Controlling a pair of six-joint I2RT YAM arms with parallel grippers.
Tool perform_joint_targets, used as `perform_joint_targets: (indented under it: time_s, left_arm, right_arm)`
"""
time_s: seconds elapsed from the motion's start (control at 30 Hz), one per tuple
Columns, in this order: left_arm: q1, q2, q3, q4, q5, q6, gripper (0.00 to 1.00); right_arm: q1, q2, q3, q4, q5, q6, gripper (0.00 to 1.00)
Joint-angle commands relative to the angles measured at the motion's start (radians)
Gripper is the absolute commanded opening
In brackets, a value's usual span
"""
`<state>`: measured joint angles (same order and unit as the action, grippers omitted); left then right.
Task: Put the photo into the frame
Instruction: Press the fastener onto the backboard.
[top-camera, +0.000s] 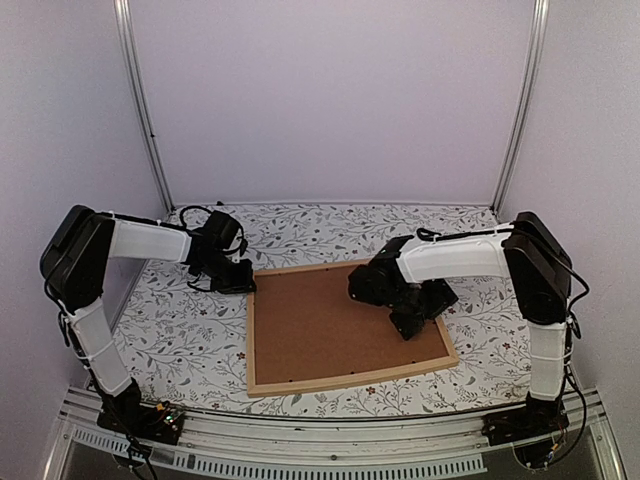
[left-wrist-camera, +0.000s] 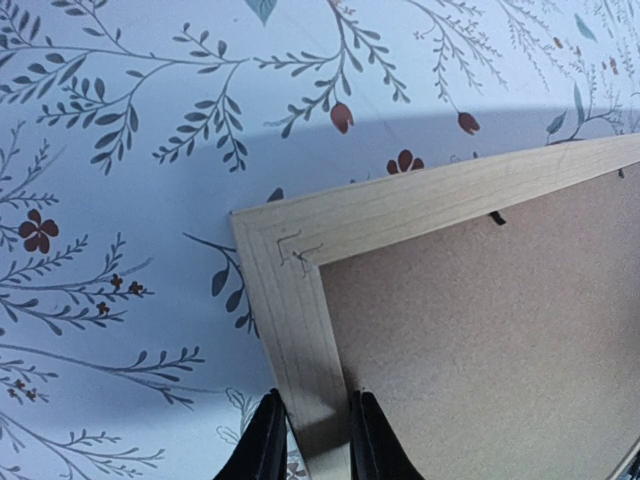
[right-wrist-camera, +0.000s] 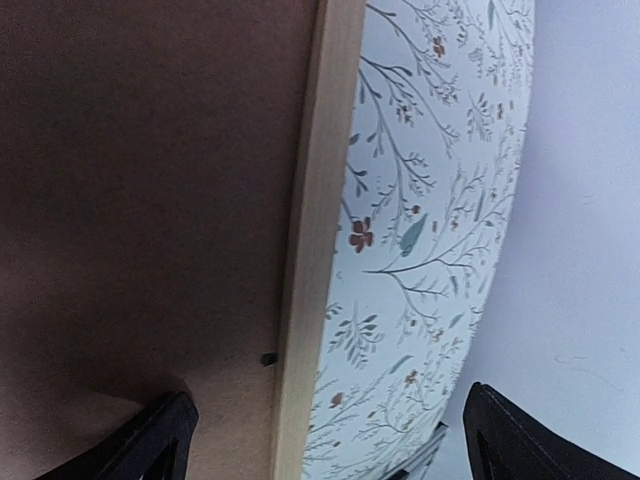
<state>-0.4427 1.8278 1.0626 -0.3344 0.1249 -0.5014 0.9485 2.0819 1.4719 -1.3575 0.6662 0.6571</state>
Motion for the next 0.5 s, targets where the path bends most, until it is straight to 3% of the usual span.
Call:
perform_joint_targets:
  time_s: [0.0,0.2,0.47]
  left_arm:
    - [-0.003,0.022,-0.023,-0.015,0.006,0.048,0.2]
    - [-0.002,0.024,-0.006,-0.025,0.002,0.053,0.2]
    - [-0.002,0.027,0.008,-0.033,-0.001,0.055,0.21]
  right_arm:
    - [-0.036,-0.101,-0.083,0.382,-0.293,-0.012,0.98]
    - [-0.208,-0.317,-0.24,0.609,-0.536,-0.117,0.95]
    - [-0.388,-0.343,-0.282,0.722,-0.61,-0.219,0.91]
